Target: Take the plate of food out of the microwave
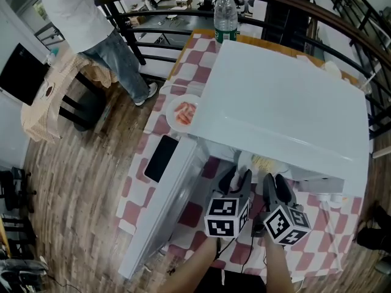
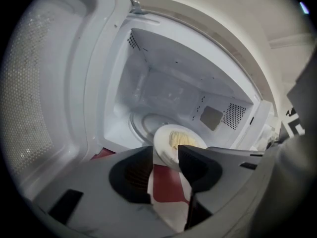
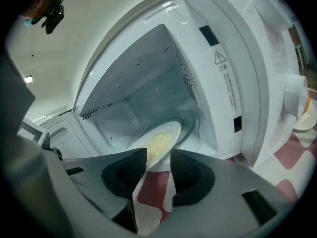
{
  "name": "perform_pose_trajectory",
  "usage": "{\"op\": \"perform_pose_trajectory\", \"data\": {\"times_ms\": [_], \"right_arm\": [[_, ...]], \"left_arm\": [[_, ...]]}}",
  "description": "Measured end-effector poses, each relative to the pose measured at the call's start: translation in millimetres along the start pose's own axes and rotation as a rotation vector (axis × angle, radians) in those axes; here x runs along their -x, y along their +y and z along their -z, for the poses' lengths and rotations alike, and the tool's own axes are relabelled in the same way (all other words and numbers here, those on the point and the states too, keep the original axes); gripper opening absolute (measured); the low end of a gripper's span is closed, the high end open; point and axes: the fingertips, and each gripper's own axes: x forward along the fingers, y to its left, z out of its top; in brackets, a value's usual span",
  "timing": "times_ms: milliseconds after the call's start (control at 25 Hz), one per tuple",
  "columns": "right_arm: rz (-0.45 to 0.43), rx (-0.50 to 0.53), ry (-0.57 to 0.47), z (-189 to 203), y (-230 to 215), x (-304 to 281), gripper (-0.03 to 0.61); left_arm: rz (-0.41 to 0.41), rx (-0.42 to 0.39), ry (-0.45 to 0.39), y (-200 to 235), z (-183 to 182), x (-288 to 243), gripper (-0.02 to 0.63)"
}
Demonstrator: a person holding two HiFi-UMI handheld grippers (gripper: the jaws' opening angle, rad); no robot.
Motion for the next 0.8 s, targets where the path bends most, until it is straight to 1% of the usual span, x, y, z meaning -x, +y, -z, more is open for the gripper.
{"op": "perform_pose_trajectory", "data": {"times_ms": [120, 240, 360, 520, 640, 720, 800], "right_arm": [[0.030, -0.047, -0.014, -1.8, -6.0, 2.2, 0.143], [0.013, -0.124, -0.015, 0.3, -4.8, 1.3, 0.143], [-0.003, -0.170, 0.001, 5.1, -1.0, -1.5, 0.143], [0.003, -0.226, 0.009, 5.1, 0.4, -4.5, 0.143], [-0.049, -0.303, 0.034, 11.3, 10.6, -11.7, 0.143], [-0.065, -0.321, 0.053, 13.2, 14.1, -14.8, 0.143], [-0.074, -0.329, 0.072, 15.3, 16.1, -16.8, 0.141]], "left_arm": [[-0.017, 0.071, -0.017, 10.2, -3.4, 3.7, 0.174], [-0.029, 0.126, -0.016, 21.8, -3.5, 3.3, 0.175], [-0.012, 0.170, -0.004, 26.2, -3.6, 0.3, 0.183], [0.011, 0.179, 0.007, 22.4, -5.8, -4.6, 0.183], [0.032, 0.185, 0.025, 17.0, -3.4, -8.6, 0.183], [0.044, 0.183, 0.036, 12.8, -1.3, -10.7, 0.183], [0.055, 0.185, 0.040, 9.5, 0.1, -12.1, 0.166]]}}
